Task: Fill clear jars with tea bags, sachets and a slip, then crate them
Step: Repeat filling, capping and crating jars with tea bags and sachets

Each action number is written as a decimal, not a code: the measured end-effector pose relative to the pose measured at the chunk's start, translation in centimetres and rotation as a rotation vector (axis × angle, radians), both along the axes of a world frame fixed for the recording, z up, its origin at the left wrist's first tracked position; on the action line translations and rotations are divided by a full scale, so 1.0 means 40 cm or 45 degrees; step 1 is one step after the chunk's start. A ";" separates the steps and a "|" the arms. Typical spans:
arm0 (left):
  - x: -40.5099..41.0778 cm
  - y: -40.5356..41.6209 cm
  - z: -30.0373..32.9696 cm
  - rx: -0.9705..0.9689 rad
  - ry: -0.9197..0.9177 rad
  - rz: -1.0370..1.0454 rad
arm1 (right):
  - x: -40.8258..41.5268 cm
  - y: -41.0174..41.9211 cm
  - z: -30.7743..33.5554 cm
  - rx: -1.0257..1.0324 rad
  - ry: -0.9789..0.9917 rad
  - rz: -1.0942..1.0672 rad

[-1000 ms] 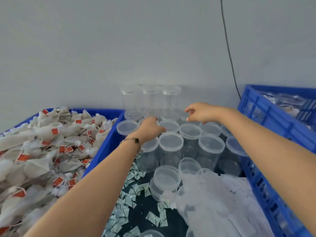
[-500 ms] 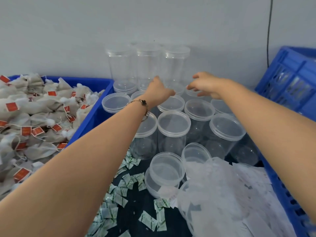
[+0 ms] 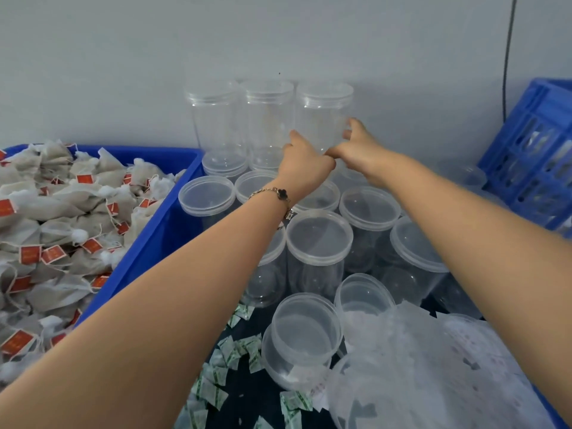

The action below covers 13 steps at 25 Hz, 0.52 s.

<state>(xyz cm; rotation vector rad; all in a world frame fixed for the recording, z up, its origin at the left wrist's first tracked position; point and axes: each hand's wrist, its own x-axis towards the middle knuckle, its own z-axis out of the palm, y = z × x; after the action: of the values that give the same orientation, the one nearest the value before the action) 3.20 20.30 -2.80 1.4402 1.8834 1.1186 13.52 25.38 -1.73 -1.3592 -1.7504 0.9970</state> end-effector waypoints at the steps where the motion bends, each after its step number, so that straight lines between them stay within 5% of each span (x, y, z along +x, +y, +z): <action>1: 0.002 0.000 0.003 -0.014 -0.032 0.017 | -0.002 -0.007 0.005 0.018 0.033 -0.016; 13: 0.034 -0.286 0.019 0.247 -0.181 0.157 | 0.101 -0.325 0.042 0.068 -0.109 0.142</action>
<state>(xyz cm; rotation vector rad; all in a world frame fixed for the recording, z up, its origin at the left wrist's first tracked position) 4.56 8.87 -2.02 1.3193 1.8252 1.4582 17.57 12.39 -0.04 -1.2993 -1.9211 0.9572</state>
